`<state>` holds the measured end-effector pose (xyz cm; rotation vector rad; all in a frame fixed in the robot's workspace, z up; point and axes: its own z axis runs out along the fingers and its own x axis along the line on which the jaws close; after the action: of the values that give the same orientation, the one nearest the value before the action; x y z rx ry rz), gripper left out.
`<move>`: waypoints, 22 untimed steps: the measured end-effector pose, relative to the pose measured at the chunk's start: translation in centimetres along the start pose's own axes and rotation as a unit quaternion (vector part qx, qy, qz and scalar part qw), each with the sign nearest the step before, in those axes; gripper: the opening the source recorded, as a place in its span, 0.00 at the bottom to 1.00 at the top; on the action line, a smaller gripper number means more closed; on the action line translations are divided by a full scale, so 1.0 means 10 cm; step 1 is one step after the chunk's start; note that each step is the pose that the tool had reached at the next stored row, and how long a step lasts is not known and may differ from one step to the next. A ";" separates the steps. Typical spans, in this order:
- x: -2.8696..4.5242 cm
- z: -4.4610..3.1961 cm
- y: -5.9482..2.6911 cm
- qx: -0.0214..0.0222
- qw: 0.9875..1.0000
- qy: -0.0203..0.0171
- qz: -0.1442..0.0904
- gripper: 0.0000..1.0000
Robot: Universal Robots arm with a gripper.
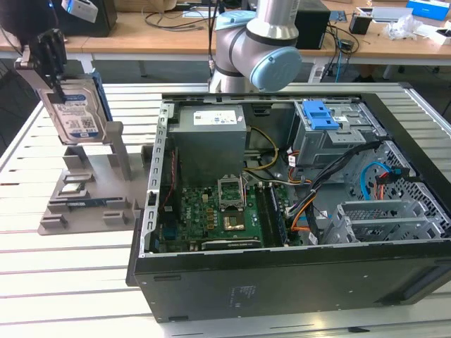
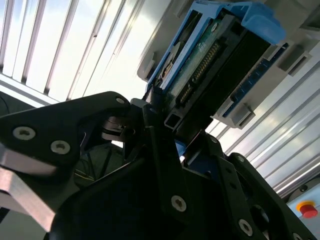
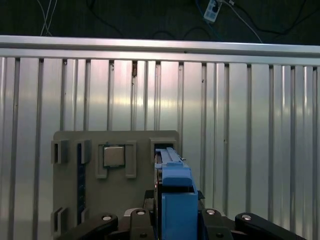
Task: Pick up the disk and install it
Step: 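Pick up the disk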
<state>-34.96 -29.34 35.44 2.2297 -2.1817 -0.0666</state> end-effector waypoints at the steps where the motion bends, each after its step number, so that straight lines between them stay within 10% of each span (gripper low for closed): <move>1: 0.000 -0.027 0.001 0.000 1.000 0.000 0.000 0.36; 22: -0.008 -0.431 0.020 0.000 1.000 0.000 0.000 0.36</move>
<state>-34.97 -29.33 39.75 2.2305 -2.1808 -0.0666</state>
